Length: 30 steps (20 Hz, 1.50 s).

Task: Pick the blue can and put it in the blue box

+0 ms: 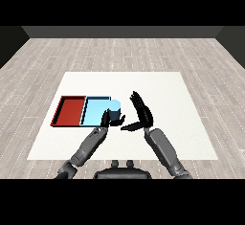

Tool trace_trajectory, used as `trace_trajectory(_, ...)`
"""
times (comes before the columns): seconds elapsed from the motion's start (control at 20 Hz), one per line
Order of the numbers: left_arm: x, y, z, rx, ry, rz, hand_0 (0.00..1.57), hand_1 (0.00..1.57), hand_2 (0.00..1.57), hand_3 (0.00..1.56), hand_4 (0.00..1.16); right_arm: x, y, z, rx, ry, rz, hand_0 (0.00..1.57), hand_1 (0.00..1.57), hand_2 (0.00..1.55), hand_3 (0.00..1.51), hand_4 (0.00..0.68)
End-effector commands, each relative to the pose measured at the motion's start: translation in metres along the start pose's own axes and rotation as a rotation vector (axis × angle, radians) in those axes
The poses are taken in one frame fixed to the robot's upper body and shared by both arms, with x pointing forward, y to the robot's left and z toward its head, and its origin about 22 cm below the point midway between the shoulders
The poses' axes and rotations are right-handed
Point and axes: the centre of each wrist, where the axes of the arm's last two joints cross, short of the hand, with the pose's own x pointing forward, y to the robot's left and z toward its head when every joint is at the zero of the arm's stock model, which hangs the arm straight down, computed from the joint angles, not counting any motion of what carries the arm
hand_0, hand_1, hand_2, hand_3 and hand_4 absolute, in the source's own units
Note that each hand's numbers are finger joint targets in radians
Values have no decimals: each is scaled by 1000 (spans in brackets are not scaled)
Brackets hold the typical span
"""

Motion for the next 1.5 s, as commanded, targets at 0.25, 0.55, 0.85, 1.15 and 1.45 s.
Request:
trace_trajectory(0.25,-12,27,-2,31,23,-73,1571,1571,1571,1489,1121,48,-58,42,-130,-118,-19,0,0,0,0,0)
trace_trajectory(0.55,0,83,-27,113,83,-170,1571,1571,1571,1503,1134,51,-89,62,-262,-145,48,0,0,0,0,0)
trace_trajectory(0.85,-22,145,-30,257,273,-201,1571,1571,1571,1503,1086,52,-96,63,-255,-112,50,0,0,0,0,0)
trace_trajectory(1.15,-14,175,-62,308,413,-279,1571,1571,1571,1499,1062,32,-90,69,-302,-107,75,0,0,0,0,0)
trace_trajectory(1.45,-35,181,-46,319,611,-405,1571,1571,1536,1413,966,16,-100,59,-344,-62,8,0,0,0,0,0)
